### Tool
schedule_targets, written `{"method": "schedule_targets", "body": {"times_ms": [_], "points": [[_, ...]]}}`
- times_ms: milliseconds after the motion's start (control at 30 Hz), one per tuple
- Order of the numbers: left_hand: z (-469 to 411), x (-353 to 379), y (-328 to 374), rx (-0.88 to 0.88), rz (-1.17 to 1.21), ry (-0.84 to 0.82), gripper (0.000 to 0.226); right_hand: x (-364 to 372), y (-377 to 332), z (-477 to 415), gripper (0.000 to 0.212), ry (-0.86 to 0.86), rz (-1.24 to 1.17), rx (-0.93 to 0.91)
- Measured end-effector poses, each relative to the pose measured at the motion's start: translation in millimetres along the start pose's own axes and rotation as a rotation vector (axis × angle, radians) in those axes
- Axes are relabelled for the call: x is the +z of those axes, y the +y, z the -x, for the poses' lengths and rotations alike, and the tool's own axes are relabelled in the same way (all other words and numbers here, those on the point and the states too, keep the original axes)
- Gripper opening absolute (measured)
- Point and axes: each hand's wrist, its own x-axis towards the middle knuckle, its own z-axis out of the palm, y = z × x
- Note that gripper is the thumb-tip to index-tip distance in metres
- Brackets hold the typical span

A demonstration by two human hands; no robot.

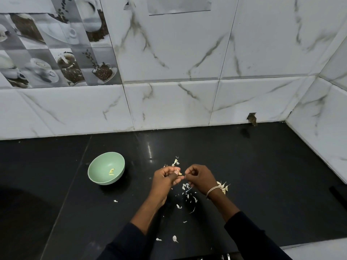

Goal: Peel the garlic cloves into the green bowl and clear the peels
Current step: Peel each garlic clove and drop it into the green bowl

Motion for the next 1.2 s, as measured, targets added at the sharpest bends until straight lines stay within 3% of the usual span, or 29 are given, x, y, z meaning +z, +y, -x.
{"method": "schedule_targets", "body": {"times_ms": [133,500,800,1200], "points": [[1.9,-0.8,1.0,0.024,-0.084,0.003,0.011,-0.8,-10.1,3.3,0.01,-0.062,-0.026,-0.048],[3.5,3.1,6.8,0.181,-0.371,-0.028,0.015,-5.0,-17.3,4.8,0.016,-0.084,0.211,-0.132],[2.6,3.1,9.4,0.154,-0.333,0.017,0.012,-9.2,-21.5,8.1,0.009,-0.145,0.043,-0.1],[1.3,4.0,9.8,0.184,-0.558,-0.006,0.008,-2.0,-14.1,2.6,0.022,-0.124,0.379,-0.192]]}}
